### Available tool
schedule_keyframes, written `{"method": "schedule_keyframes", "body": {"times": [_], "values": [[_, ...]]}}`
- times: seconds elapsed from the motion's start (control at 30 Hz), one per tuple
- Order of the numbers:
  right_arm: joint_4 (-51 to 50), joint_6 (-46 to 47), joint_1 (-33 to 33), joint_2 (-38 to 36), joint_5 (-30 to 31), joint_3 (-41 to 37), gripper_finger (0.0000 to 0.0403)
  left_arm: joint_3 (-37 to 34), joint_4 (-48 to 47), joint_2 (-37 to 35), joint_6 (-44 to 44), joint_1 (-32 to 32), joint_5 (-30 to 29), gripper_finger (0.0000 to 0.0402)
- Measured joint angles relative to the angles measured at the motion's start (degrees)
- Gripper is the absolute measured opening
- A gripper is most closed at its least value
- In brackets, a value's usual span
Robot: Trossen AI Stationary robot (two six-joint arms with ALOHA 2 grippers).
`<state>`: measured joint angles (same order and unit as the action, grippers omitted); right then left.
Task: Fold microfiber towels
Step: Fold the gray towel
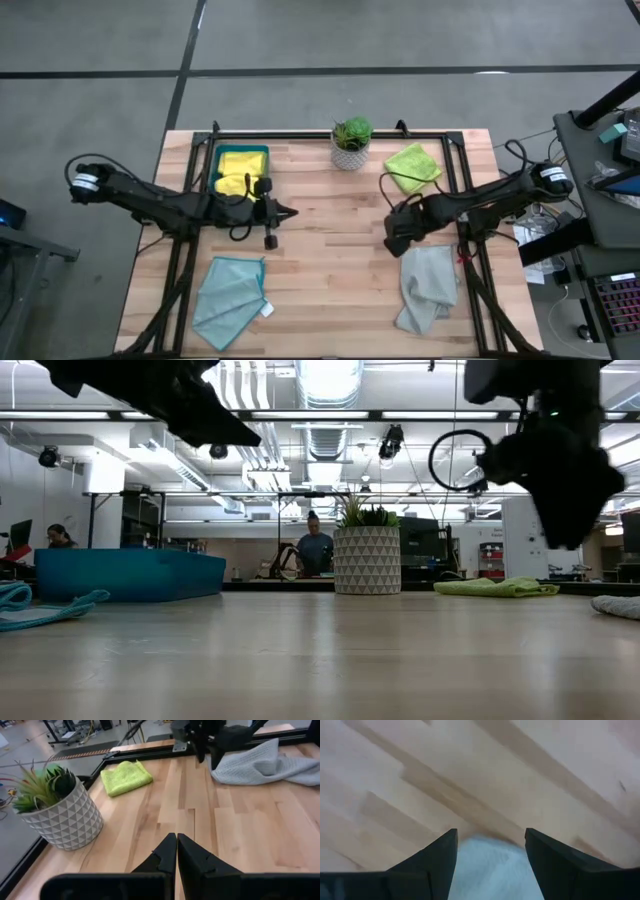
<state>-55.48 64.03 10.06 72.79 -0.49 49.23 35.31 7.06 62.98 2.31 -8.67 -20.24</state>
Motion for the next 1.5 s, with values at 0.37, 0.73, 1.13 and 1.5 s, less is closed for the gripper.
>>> {"method": "schedule_keyframes", "body": {"times": [0.37, 0.73, 1.13, 1.5], "values": [[-0.7, 5.5, 5.0, 0.1, -5.2, -1.0, 0.0212, -0.1, -0.2, 0.2, 0.0, 0.0, -0.1, 0.0], [16.1, 16.1, 11.4, 0.1, -5.6, -10.9, 0.0162, -0.1, 0.1, 0.2, -0.4, 0.0, -0.1, 0.0], [24.7, 12.8, 12.7, 0.0, -3.2, -16.5, 0.0056, 2.3, 0.5, 0.1, 1.5, 0.0, -0.1, 0.0], [24.3, -10.7, 10.1, -1.3, 6.9, -0.5, 0.0012, 3.8, 7.0, -0.2, 5.6, -0.5, 3.5, 0.0]]}}
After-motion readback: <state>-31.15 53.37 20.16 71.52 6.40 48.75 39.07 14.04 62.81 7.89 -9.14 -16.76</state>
